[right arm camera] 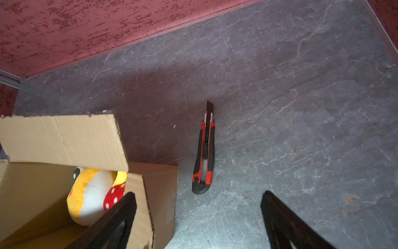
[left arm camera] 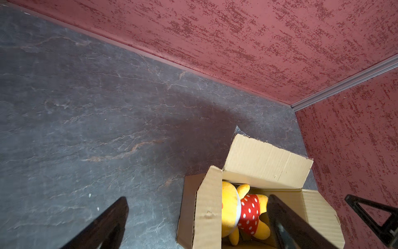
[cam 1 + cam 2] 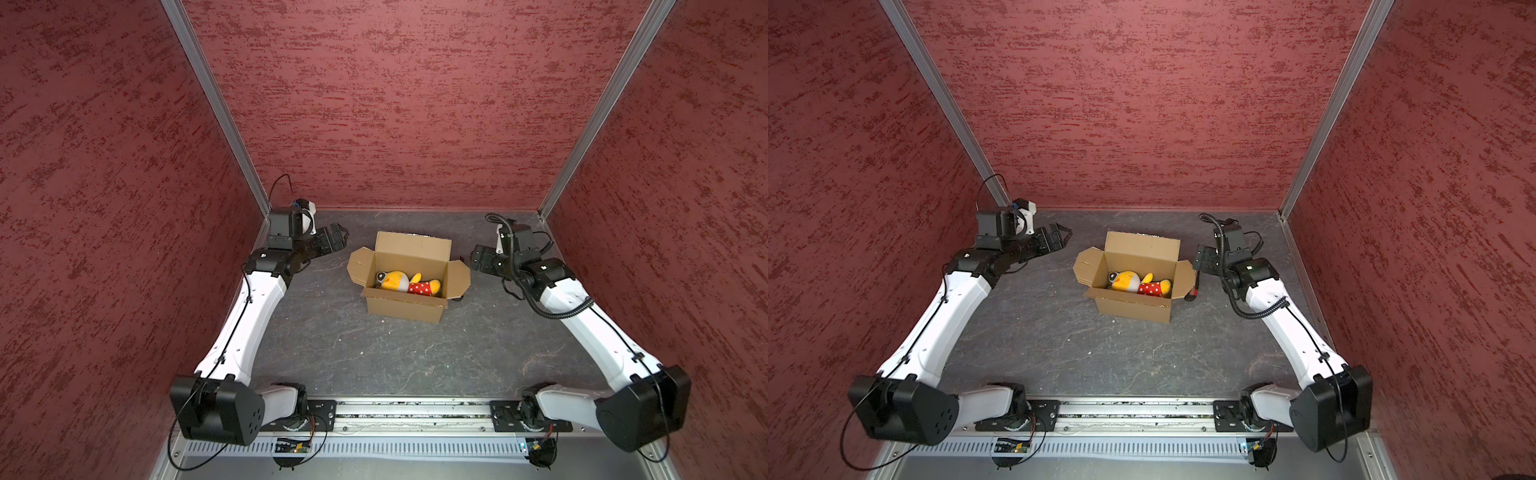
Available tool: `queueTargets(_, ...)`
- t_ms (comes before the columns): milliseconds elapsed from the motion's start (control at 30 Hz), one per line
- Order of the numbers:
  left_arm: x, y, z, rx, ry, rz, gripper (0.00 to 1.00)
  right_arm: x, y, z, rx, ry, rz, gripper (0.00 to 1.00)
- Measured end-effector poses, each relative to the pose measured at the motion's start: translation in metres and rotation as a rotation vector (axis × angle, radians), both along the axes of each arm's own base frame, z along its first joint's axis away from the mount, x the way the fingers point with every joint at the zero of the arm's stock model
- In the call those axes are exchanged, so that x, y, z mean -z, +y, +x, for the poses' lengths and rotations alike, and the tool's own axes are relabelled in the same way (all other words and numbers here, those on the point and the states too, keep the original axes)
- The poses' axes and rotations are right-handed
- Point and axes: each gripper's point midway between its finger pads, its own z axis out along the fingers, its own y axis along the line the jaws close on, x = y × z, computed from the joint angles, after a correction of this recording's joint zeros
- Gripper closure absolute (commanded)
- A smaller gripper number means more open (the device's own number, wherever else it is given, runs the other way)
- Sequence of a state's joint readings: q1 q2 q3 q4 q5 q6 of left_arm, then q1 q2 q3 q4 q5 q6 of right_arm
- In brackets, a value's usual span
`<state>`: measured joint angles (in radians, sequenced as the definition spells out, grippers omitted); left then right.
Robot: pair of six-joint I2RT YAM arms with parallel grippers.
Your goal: Unpack the express box
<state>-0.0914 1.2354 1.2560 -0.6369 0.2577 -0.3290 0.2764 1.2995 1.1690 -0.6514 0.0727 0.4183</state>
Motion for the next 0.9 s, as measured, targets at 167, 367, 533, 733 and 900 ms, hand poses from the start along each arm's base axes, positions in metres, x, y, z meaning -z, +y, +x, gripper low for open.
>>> queueTargets(167,-0.005,0.005,-0.037,-0.046,0.018,0.015,0.0,0.012,-0.007,0.029,-0.003,0.009,0.016,0.08)
queueTargets(367,0.031,0.006,-0.087,-0.101,0.134,0.029,0.0,0.019,-0.005,0.061,-0.045,-0.004,0.06,0.07)
queueTargets(533,0.063,0.011,-0.126,-0.168,0.228,0.041,0.01,0.034,-0.003,0.081,-0.08,0.006,0.1,0.08)
queueTargets(733,0.09,0.013,-0.163,-0.236,0.27,0.014,0.03,0.049,0.007,0.102,-0.131,0.028,0.132,0.08)
queueTargets(900,0.13,0.011,-0.183,-0.279,0.325,-0.035,0.03,0.058,0.018,0.111,-0.182,0.048,0.162,0.08)
